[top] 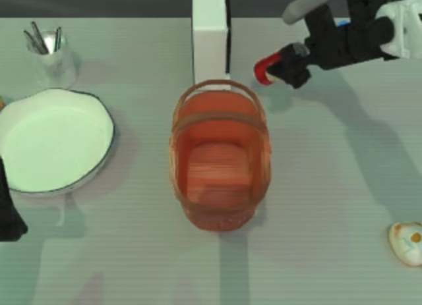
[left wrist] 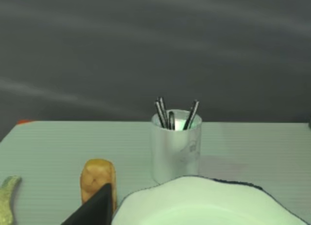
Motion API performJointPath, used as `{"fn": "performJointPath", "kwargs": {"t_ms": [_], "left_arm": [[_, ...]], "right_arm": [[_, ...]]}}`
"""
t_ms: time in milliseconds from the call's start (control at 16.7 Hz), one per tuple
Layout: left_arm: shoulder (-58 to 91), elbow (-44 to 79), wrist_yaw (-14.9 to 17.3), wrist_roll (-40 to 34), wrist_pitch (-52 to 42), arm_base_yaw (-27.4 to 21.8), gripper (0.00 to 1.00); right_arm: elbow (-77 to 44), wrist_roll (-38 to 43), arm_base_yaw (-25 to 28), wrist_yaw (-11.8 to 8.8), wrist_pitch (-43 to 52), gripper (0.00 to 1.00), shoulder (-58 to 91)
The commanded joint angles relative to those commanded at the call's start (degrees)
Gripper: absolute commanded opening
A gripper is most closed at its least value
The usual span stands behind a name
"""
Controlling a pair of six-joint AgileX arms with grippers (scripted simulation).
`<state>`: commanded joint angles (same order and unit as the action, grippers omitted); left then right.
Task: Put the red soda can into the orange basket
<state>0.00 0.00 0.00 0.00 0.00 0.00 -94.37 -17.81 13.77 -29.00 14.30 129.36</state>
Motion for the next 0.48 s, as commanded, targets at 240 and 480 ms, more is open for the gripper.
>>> {"fn": "performJointPath", "kwargs": {"t_ms": [240, 480], "left_arm": [[0.0, 0.0, 0.0, 0.0, 0.0, 0.0, 1.0], [0.0, 0.0, 0.0, 0.0, 0.0, 0.0, 1.0]], "right_arm": [[8.3, 8.1, 2.1, -13.5, -25.0, 0.0, -3.2], [15.5, 14.9, 3.9, -25.3, -45.5, 0.0, -7.2]]}}
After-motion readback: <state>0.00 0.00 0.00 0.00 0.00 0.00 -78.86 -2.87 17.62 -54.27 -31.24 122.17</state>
